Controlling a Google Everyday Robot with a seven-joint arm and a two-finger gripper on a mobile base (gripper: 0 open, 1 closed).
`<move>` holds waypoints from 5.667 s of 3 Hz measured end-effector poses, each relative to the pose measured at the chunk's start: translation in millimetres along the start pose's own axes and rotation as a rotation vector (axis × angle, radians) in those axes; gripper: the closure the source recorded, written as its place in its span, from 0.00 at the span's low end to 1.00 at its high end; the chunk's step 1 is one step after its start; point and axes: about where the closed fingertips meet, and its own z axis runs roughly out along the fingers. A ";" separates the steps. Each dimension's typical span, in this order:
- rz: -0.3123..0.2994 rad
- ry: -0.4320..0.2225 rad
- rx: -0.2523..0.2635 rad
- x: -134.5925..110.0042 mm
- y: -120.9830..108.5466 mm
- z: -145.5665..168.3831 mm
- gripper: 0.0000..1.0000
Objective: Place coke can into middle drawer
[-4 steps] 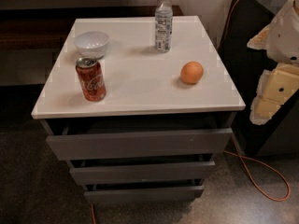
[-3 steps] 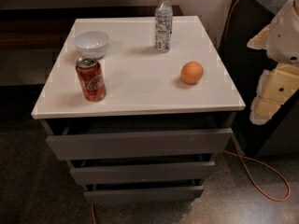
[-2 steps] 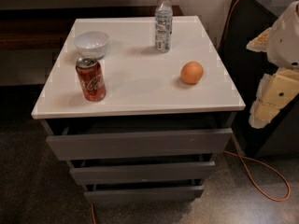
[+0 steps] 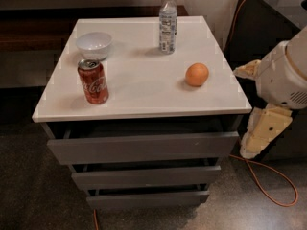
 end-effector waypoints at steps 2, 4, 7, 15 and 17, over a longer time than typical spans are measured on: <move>-0.128 -0.078 -0.001 -11.6 31.5 74.2 0.00; -0.266 -0.110 0.030 -22.6 72.6 156.6 0.00; -0.261 -0.103 0.027 -8.7 91.5 230.0 0.00; -0.317 -0.197 0.036 81.2 101.7 449.3 0.00; -0.247 -0.184 0.119 104.1 63.0 471.5 0.00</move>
Offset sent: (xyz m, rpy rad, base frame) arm -0.0066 0.0527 -0.1084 0.0538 -0.0791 0.2004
